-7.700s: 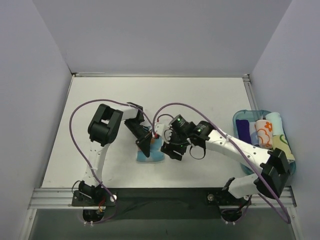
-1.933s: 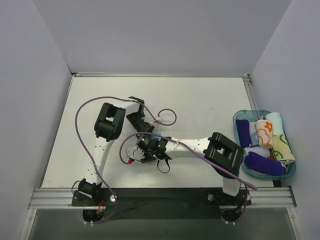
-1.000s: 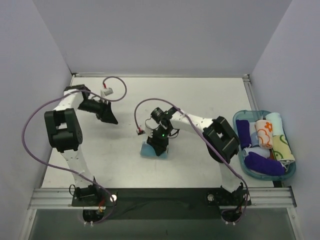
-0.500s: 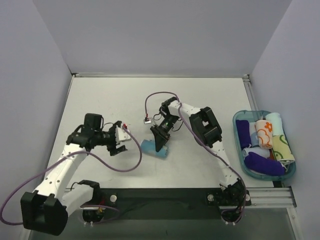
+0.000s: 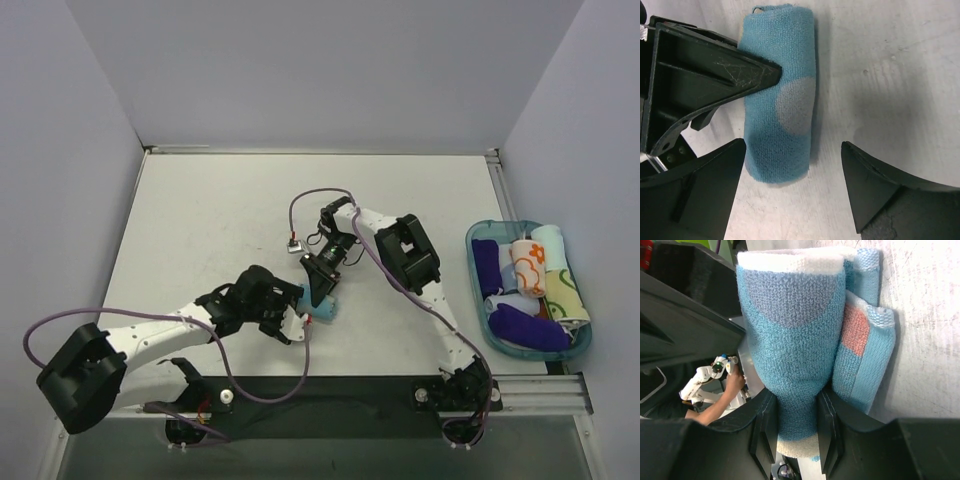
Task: Roll the towels
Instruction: Roll the towel
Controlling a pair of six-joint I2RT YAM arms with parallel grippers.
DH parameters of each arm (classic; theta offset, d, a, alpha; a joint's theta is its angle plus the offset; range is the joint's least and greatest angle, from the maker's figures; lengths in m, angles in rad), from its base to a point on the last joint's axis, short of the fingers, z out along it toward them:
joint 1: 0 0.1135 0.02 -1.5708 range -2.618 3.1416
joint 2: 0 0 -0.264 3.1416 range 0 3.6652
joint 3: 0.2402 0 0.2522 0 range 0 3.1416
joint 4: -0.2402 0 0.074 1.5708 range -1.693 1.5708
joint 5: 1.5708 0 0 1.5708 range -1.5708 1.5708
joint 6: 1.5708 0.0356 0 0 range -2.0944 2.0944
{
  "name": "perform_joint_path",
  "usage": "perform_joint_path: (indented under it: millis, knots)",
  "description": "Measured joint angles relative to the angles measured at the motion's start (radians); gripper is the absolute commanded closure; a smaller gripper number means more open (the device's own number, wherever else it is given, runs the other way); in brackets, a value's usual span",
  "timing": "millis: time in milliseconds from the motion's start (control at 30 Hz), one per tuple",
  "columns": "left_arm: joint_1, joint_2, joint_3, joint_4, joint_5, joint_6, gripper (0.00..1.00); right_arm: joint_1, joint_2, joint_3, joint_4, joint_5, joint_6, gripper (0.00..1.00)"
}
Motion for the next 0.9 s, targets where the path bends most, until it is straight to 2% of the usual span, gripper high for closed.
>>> perform_joint_path:
  millis: [167,233,267,367,400,433,500,533,600,667,800,900]
  knots:
    - [-0.03,0.105,0.014,0.095,-0.032,0.006,0.14,0.001,0.0,0.0,-0.002,0.001,-0.001,0.98]
    - [-0.039,0.143,0.014,0.131,-0.041,0.009,0.19,0.002,0.0,0.0,-0.002,0.001,-0.002,0.98]
    - [-0.04,0.164,0.014,0.145,-0.045,0.011,0.29,0.002,0.0,0.0,-0.003,0.001,-0.002,0.98]
    - [-0.042,0.213,0.039,0.158,-0.053,0.01,0.48,0.003,0.0,0.0,-0.003,0.006,-0.002,0.93]
    - [-0.041,0.223,0.059,0.144,-0.054,0.002,0.59,0.003,0.0,0.0,-0.004,0.008,-0.002,0.91]
    - [-0.041,0.228,0.082,0.116,-0.052,-0.01,0.63,0.003,0.0,0.0,-0.005,0.01,-0.001,0.83]
    - [-0.041,0.23,0.121,0.041,-0.042,-0.028,0.71,0.002,0.0,0.001,-0.009,0.013,0.003,0.76]
    - [-0.041,0.23,0.136,0.01,-0.037,-0.036,0.73,0.001,0.0,0.003,-0.012,0.014,0.007,0.68]
    - [-0.041,0.23,0.161,-0.05,-0.028,-0.056,0.76,0.003,0.0,0.01,-0.016,0.026,0.017,0.62]
    - [-0.04,0.231,0.181,-0.108,-0.016,-0.074,0.8,0.007,-0.006,0.023,-0.015,0.053,0.038,0.52]
    - [-0.023,0.284,0.255,-0.235,0.052,-0.11,0.83,-0.033,-0.053,0.026,0.018,0.1,0.078,0.45]
    - [0.034,0.364,0.344,-0.324,0.146,-0.136,0.83,-0.138,-0.137,0.021,0.058,0.128,0.105,0.44]
